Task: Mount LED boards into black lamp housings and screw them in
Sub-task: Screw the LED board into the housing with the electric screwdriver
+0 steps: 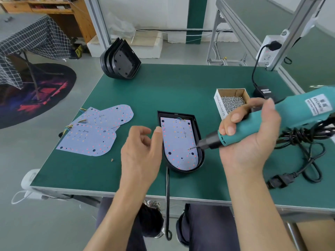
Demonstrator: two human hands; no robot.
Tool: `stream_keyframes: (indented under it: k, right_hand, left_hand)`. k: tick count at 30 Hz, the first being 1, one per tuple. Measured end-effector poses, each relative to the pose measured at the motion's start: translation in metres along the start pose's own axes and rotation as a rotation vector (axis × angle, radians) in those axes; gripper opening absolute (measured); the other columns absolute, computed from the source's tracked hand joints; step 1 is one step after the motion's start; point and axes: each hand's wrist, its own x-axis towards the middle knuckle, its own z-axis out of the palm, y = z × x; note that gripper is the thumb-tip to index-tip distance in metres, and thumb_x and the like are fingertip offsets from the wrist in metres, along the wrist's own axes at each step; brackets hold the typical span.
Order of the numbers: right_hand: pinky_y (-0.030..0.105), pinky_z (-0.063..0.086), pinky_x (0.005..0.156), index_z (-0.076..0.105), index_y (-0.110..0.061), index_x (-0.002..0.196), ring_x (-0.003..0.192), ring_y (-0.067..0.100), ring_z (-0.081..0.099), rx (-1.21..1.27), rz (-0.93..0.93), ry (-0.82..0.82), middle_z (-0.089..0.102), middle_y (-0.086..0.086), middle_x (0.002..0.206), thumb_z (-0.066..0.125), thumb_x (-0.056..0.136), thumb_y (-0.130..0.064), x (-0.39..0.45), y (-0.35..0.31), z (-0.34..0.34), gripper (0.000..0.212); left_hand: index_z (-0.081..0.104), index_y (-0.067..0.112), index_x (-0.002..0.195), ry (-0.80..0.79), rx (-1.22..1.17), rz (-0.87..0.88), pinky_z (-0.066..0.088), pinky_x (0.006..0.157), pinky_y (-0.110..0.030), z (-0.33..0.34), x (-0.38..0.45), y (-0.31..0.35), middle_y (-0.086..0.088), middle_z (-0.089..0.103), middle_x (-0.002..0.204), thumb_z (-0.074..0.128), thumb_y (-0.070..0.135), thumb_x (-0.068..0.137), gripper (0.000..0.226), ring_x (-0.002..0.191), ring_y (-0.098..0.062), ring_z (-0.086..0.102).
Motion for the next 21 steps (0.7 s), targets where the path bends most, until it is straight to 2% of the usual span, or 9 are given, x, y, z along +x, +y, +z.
stream_keyframes:
  k: [4,6,9,14,19,21]
  right_hand:
    - [0.024,0.033,0.047,0.053,-0.012,0.088,0.038,0.017,0.039,-0.033,0.054,0.017,0.052,0.004,0.058,0.055,0.096,-0.029,-0.002,0.015,-0.001,0.019]
    - [0.024,0.033,0.046,0.055,-0.012,0.088,0.037,0.019,0.039,-0.036,0.056,-0.003,0.051,0.006,0.059,0.062,0.091,-0.032,-0.002,0.021,-0.003,0.022]
    - [0.023,0.033,0.047,0.057,-0.012,0.086,0.037,0.019,0.040,-0.059,0.060,-0.021,0.051,0.006,0.058,0.064,0.087,-0.035,-0.003,0.027,-0.001,0.024]
    - [0.024,0.035,0.048,0.061,-0.015,0.082,0.037,0.020,0.040,-0.103,0.044,-0.055,0.052,0.008,0.056,0.065,0.087,-0.032,-0.004,0.033,-0.001,0.019]
    - [0.024,0.032,0.050,0.060,-0.014,0.082,0.038,0.021,0.039,-0.120,0.061,-0.041,0.050,0.008,0.055,0.066,0.085,-0.034,-0.006,0.034,-0.001,0.021]
    - [0.024,0.032,0.050,0.060,-0.014,0.082,0.039,0.021,0.039,-0.125,0.058,-0.045,0.050,0.008,0.055,0.066,0.085,-0.034,-0.006,0.034,0.000,0.021]
  left_hand:
    - [0.057,0.024,0.115,-0.185,0.197,-0.110,0.042,0.067,-0.021,0.009,0.006,-0.013,0.005,0.064,0.067,0.065,0.065,0.086,0.051,0.075,0.001,0.060]
    - [0.058,0.023,0.116,-0.256,0.243,-0.135,0.046,0.072,-0.031,0.014,0.009,-0.015,0.006,0.066,0.079,0.067,0.067,0.081,0.057,0.087,-0.012,0.064]
    - [0.059,0.020,0.111,-0.311,0.315,-0.136,0.048,0.078,-0.035,0.020,0.013,-0.015,0.004,0.065,0.098,0.072,0.056,0.082,0.049,0.098,-0.023,0.062]
    - [0.053,0.016,0.091,-0.328,0.330,-0.104,0.041,0.066,-0.034,0.022,0.016,-0.015,0.003,0.061,0.091,0.074,0.043,0.084,0.034,0.089,-0.024,0.059]
    - [0.053,0.016,0.091,-0.309,0.297,-0.083,0.048,0.071,-0.036,0.022,0.012,-0.014,0.002,0.063,0.091,0.073,0.039,0.085,0.032,0.090,-0.024,0.059]
    - [0.052,0.016,0.090,-0.303,0.288,-0.073,0.046,0.068,-0.036,0.022,0.012,-0.015,0.003,0.062,0.090,0.073,0.039,0.085,0.032,0.088,-0.023,0.059]
